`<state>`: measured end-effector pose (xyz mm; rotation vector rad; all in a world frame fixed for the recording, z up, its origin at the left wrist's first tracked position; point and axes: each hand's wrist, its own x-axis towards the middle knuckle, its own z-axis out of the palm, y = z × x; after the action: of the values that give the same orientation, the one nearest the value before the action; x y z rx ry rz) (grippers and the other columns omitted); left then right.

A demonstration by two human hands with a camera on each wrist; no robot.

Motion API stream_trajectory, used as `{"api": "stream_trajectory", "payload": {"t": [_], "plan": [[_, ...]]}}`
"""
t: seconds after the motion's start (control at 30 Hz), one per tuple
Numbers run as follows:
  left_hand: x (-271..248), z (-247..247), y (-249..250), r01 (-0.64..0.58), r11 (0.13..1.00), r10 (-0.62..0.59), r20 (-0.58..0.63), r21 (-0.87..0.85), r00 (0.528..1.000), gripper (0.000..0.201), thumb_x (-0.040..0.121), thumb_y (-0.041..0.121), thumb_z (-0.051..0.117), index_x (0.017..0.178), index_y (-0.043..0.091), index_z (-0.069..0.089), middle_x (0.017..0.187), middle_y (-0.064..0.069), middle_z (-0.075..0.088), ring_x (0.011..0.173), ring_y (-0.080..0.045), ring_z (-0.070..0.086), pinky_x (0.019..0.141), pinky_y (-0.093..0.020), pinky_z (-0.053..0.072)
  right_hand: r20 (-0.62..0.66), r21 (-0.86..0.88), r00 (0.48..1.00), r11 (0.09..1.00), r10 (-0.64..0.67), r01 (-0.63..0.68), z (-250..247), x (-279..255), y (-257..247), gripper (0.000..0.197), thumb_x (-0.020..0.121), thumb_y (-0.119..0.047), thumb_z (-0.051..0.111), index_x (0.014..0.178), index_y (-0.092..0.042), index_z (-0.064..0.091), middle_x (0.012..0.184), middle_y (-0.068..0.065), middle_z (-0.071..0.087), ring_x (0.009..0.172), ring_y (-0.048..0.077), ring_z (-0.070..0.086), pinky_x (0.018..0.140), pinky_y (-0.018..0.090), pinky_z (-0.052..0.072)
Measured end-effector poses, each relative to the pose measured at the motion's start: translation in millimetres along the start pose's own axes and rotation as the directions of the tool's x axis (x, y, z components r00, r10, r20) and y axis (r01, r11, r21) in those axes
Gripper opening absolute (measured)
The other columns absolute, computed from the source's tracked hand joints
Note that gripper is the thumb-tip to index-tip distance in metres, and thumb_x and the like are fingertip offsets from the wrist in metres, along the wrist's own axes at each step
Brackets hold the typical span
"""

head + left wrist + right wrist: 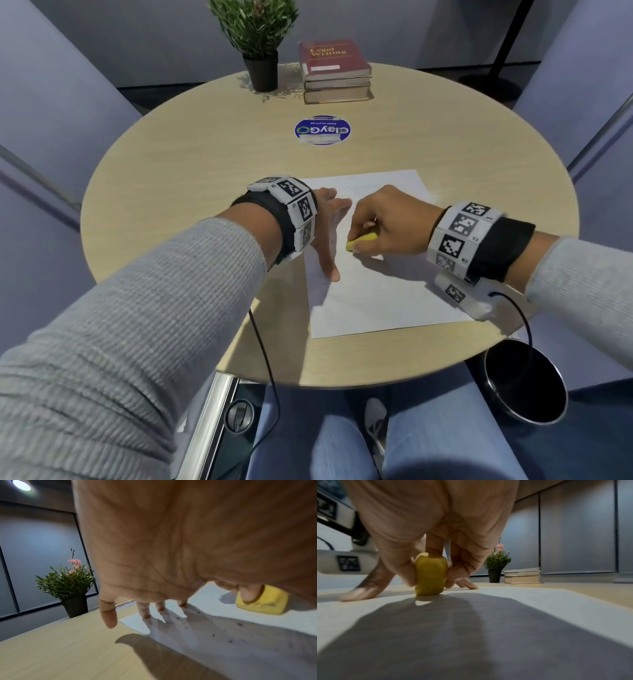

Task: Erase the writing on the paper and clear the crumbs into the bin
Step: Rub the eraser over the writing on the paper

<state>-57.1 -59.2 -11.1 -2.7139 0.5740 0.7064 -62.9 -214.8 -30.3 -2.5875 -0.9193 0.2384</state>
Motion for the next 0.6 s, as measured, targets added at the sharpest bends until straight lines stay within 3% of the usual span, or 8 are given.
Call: {"api": "stream_trajectory", "payload": {"t": [0.13,0.27,0.4,0.53,0.6], "plan": [[0.6,-3.1,1.1,0.006,0.999,-0.007,0.015,0.034,1.000,0.130,0.060,0.070,0.073,0.152,0.021,-0.005,0.158,-0.008,0.000,0.146,-0.026,0.003,0.116,-0.047,0.011,-0.078,0.008,0.992,0.995,0.099,-0.099,-9.8,3.4,12.7,0.014,0.077,-0.028,0.076,0.082,-0.015,0.077,0.077,0.005,0.070,0.070,0.014,0.057,0.069,0.030,0.049],[-0.7,-1.5,0.9,0.000,0.999,0.000,-0.004,0.032,1.000,0.126,0.063,0.066,0.072,0.152,0.018,-0.003,0.158,-0.008,0.000,0.146,-0.024,0.003,0.115,-0.042,0.009,0.002,-0.008,1.000,1.000,-0.017,0.017,1.8,-2.4,0.1,0.012,0.077,-0.027,0.075,0.081,-0.016,0.077,0.074,0.002,0.069,0.064,0.006,0.055,0.060,0.015,0.041],[-1.5,-3.2,2.1,0.011,0.999,-0.011,-0.003,0.043,1.000,0.128,0.061,0.068,0.072,0.152,0.020,-0.004,0.158,-0.008,0.000,0.146,-0.026,0.004,0.115,-0.045,0.010,-0.073,-0.019,0.994,0.997,0.077,-0.079,-8.1,3.3,11.6,0.015,0.078,-0.029,0.074,0.084,-0.016,0.077,0.079,0.003,0.069,0.073,0.015,0.060,0.068,0.027,0.047],[-1.6,-1.4,2.1,0.026,0.999,-0.027,0.035,0.027,0.999,0.132,0.059,0.072,0.070,0.152,0.021,-0.009,0.159,-0.007,-0.009,0.146,-0.025,-0.005,0.116,-0.044,0.004,-0.005,-0.047,0.998,0.997,-0.066,0.066,4.1,-1.5,-4.2,0.014,0.077,-0.027,0.073,0.083,-0.014,0.077,0.077,-0.003,0.066,0.070,0.015,0.058,0.069,0.026,0.048],[-0.9,-1.0,2.4,0.034,0.999,-0.033,0.064,-0.004,0.997,0.147,0.043,0.086,0.063,0.151,0.020,-0.011,0.158,-0.007,-0.012,0.146,-0.024,-0.008,0.115,-0.044,0.000,-0.007,-0.022,0.999,0.999,-0.040,0.039,0.8,-0.1,-0.7,0.014,0.078,-0.027,0.074,0.084,-0.015,0.077,0.078,-0.003,0.068,0.070,0.013,0.059,0.068,0.025,0.048]]}}
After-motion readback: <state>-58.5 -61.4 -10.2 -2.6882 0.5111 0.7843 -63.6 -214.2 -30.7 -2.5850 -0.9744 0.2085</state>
